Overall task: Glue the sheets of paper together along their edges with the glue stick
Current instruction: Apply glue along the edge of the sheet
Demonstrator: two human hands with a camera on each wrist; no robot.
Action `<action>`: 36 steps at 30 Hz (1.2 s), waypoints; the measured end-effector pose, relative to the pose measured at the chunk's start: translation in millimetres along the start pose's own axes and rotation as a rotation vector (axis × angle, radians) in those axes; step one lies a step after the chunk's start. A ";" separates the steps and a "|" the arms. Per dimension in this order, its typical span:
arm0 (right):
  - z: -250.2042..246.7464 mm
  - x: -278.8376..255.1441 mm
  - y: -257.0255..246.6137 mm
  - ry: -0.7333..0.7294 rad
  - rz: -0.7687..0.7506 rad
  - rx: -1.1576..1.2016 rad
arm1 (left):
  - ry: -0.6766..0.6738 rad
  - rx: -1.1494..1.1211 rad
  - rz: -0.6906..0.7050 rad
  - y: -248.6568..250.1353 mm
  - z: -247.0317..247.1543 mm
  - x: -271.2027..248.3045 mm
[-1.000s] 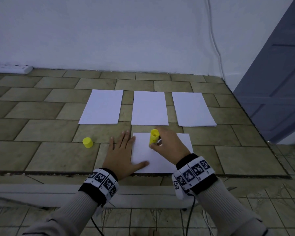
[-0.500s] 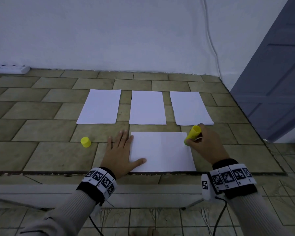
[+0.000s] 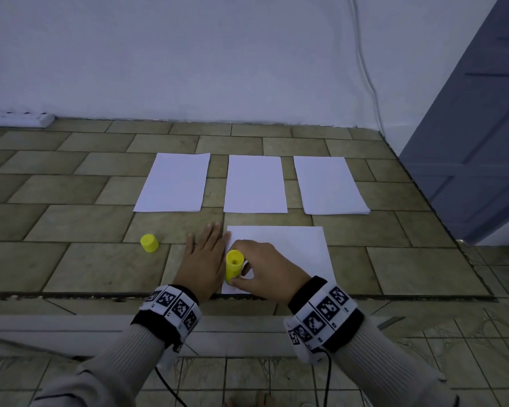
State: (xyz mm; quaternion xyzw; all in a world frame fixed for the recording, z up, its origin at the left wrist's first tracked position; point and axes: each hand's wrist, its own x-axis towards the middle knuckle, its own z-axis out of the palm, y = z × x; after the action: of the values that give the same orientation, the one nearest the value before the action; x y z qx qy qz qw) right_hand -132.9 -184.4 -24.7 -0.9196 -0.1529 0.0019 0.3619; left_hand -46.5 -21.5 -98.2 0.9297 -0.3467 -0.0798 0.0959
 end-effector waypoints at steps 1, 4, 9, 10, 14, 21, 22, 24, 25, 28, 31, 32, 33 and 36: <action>1.4 0.8 -0.2 -0.010 0.000 -0.012 | -0.022 0.013 0.005 -0.4 1.0 0.7; 1.6 -0.6 0.0 -0.008 0.005 -0.022 | -0.013 0.038 0.013 2.2 -0.1 1.6; -13.2 -17.6 11.7 0.022 0.069 0.037 | -0.010 0.066 -0.077 8.6 -3.9 2.1; -17.7 -23.3 16.6 0.044 0.093 0.057 | -0.018 0.081 -0.088 9.6 -3.6 3.1; -38.0 -52.0 37.9 0.146 0.097 0.111 | 0.002 0.086 -0.092 10.5 -2.6 2.9; -72.0 -94.4 66.6 0.267 0.205 0.123 | 0.044 0.071 -0.079 10.3 -0.2 0.7; -76.2 -98.6 70.8 0.281 0.240 0.126 | 0.051 0.070 -0.079 10.0 0.2 1.2; -82.9 -105.6 77.8 0.288 0.281 0.115 | 0.062 0.065 -0.075 9.6 0.9 0.9; -85.6 -107.9 79.9 0.285 0.285 0.107 | 0.070 0.064 -0.073 9.6 1.1 0.7; -89.0 -109.4 79.1 0.282 0.303 0.082 | 0.069 0.062 -0.079 9.7 1.4 0.2; -86.6 -99.9 70.8 0.318 0.285 0.100 | 0.069 0.071 -0.085 9.9 2.8 1.0; -84.1 -94.1 65.8 0.318 0.247 0.122 | 0.078 0.069 -0.084 10.1 3.0 1.0; -80.1 -87.4 60.4 0.300 0.188 0.148 | 0.085 0.066 -0.081 10.1 3.1 0.6; -60.4 -62.0 43.6 0.187 0.047 0.193 | 0.084 0.057 -0.077 10.6 2.5 0.3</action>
State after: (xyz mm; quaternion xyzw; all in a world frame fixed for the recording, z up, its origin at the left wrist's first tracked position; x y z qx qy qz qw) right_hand -172.9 -272.2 -15.8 -0.8800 -0.0958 -0.0606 0.4612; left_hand -53.4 -29.9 -98.2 0.9472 -0.3084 -0.0345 0.0805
